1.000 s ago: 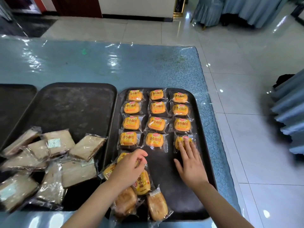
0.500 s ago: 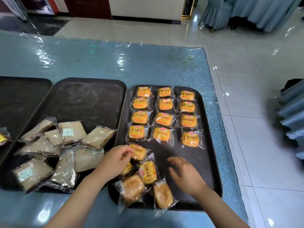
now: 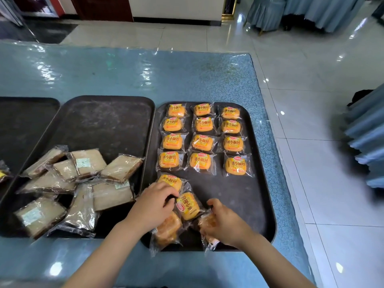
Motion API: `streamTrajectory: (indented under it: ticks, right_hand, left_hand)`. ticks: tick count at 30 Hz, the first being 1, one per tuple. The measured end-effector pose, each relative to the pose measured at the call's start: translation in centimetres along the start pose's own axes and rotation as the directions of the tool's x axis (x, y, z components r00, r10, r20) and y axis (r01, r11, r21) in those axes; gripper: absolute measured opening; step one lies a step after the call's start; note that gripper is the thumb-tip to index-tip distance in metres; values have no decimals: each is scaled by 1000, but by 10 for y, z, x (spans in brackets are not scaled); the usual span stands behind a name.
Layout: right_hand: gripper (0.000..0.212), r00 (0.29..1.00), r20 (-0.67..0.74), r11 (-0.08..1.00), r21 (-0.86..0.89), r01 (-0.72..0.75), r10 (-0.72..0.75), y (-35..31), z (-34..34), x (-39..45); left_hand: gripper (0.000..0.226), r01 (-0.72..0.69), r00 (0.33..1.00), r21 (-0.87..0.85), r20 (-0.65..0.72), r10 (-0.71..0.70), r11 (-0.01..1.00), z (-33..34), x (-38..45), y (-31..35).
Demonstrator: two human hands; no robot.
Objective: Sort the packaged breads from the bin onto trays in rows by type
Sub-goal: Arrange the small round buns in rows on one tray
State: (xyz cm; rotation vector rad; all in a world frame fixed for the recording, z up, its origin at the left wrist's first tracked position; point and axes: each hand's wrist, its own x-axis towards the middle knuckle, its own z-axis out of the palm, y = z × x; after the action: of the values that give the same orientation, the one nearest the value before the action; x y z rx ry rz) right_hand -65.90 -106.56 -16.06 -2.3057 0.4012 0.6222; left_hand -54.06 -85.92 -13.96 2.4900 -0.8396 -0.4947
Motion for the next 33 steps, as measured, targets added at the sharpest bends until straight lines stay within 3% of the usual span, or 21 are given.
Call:
streamTrajectory:
  ticks: [5,9,12,15,18,20,22,26,28,31,33]
  right_hand:
    - [50,996,-86,999,29,-30,33,11,-26,-11]
    - [38,991,-106,954,295,-47,82,16,-39,-18]
    - [11,991,-86,809,587,-29,98,16,-42,-20]
    - [13,993,-60,751,660,-34,98,17,-44,-20]
    - [23,987,-103,796,604,-37,124,25,-37,-15]
    - [20,992,-98,902,431,-25,75,30,-28,-13]
    - [19,999,-5,960,275,40,-40,31,-19,-19]
    - [82,959,186,976,16,215,-214,30,-2,-27]
    - [94,949,170,950,-123,288,-266,27,4,-27]
    - [86,950,122,943,-139,301,-286,25,6,-23]
    - [81,969,139,978,-27,208,-203,26,-1,-18]
  left_hand:
    - [23,-77,992,53,102,71,996,7,-4,17]
    - [43,-134,980,-17,147,136,991,10,-1,35]
    - [55,-201,960,-74,185,212,977,13,3,45]
    - [53,-232,940,-82,236,245,969,19,10,50]
    - [48,-259,907,-22,339,251,966,28,18,47]
    - [43,-318,884,77,385,266,945,35,21,43]
    - [38,-353,881,142,383,277,925,40,23,40]
    - [32,-379,887,171,349,303,910,46,24,38]
    - [28,-375,890,176,343,300,910,47,24,37]
    - [24,-350,897,156,340,283,924,46,25,36]
    - [25,-306,906,122,341,250,944,43,26,36]
